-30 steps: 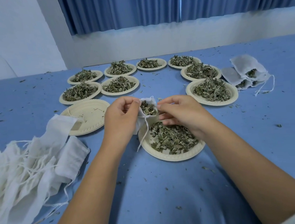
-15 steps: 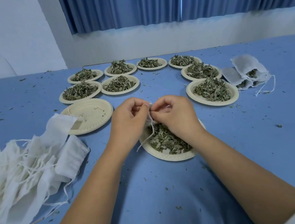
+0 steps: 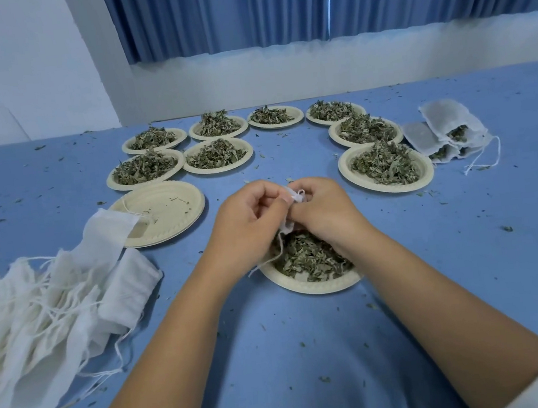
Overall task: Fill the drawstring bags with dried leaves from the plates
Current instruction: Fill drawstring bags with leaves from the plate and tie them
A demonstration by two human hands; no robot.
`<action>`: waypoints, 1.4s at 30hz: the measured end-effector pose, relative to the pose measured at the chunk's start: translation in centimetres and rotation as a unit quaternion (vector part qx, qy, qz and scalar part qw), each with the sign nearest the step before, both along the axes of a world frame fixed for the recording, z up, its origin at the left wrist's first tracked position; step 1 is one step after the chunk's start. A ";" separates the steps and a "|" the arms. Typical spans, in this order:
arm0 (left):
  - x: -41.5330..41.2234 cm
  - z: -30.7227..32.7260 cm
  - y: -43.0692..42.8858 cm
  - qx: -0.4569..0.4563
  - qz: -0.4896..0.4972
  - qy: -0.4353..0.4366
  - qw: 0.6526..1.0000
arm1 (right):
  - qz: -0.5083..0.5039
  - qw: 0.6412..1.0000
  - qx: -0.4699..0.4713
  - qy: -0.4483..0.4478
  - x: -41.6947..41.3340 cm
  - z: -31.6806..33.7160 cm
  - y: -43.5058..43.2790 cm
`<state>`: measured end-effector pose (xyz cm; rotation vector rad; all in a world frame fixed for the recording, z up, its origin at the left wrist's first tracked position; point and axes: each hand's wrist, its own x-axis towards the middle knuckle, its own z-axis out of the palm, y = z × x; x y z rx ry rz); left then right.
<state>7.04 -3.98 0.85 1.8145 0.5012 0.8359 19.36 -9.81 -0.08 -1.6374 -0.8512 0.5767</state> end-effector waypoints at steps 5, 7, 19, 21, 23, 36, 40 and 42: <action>0.5 -0.6 -0.1 0.034 0.045 0.020 0.998 | -0.016 0.999 -0.016 -0.037 0.0 0.0 0.0; 0.3 -0.5 0.4 0.019 0.083 0.009 0.996 | 0.043 0.997 0.021 0.053 0.2 0.3 -0.2; 0.2 0.0 -0.3 -0.014 -0.018 -0.003 1.000 | 0.015 0.997 -0.037 -0.061 -0.1 0.1 -0.1; 0.3 -0.1 0.0 -0.018 0.000 -0.004 1.000 | 0.016 0.996 -0.038 -0.074 -0.2 0.1 -0.1; 0.3 -0.3 0.5 -0.030 0.043 -0.008 0.999 | 0.058 0.997 -0.017 -0.037 -0.1 0.3 -0.3; -0.4 -0.7 2.6 0.021 0.172 -0.039 0.984 | 0.132 0.934 -0.168 -0.287 3.1 0.5 -1.7; -0.8 -0.2 2.8 0.019 0.188 -0.075 0.979 | 0.149 0.909 -0.186 -0.341 2.3 -0.2 -1.2; -1.0 0.1 2.8 0.027 0.196 -0.085 0.977 | 0.153 0.903 -0.185 -0.357 2.0 -0.4 -1.1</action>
